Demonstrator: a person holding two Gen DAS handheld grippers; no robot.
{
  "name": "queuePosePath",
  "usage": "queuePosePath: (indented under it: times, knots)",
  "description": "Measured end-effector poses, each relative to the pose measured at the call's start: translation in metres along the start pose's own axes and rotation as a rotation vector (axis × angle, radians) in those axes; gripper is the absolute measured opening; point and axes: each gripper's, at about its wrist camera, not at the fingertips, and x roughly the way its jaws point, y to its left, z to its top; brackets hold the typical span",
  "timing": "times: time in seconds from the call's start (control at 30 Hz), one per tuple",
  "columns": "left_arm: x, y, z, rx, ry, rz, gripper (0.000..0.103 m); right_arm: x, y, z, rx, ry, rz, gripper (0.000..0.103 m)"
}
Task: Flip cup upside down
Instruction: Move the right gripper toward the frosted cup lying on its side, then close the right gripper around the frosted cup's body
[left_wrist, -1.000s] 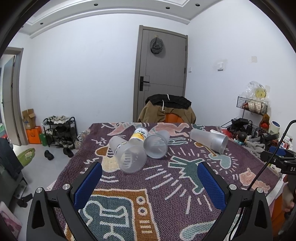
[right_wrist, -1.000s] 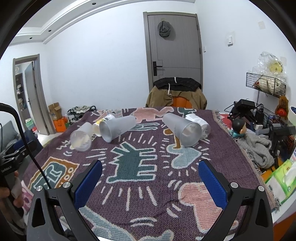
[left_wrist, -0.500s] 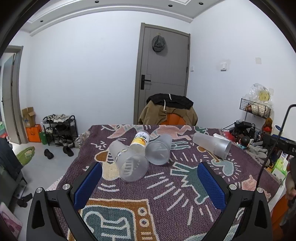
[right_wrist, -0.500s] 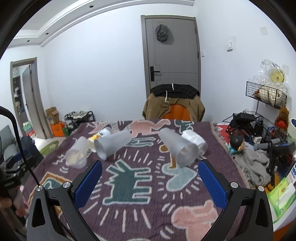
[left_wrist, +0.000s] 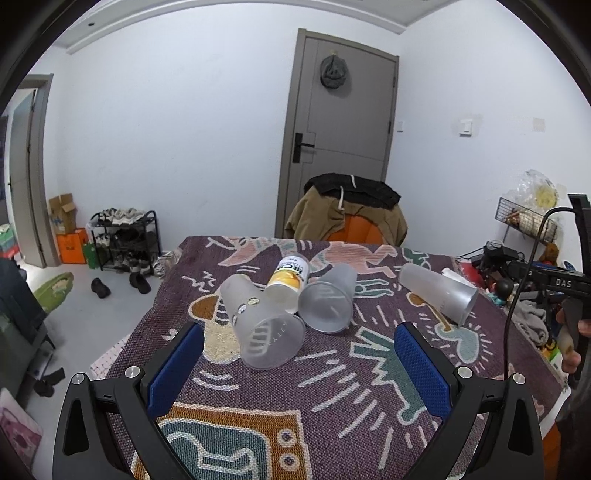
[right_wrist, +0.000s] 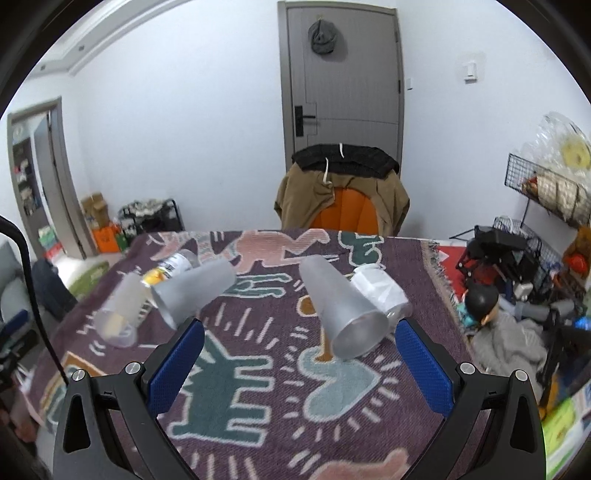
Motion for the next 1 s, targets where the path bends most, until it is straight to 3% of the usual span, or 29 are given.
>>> queuePosePath:
  times: [0.47, 0.7, 1.0]
  knots:
    - [0.036, 0.012, 0.011, -0.097, 0.035, 0.047, 0.103, 0.087, -0.002, 0.029, -0.277, 0.207, -0.027, 0.101]
    - [0.054, 0.014, 0.009, -0.136, 0.062, 0.077, 0.103, 0.137, -0.006, 0.022, -0.390, 0.355, -0.058, 0.094]
    - [0.072, 0.023, -0.012, -0.145, 0.143, 0.083, 0.103, 0.187, 0.002, 0.010, -0.466, 0.471, -0.108, 0.092]
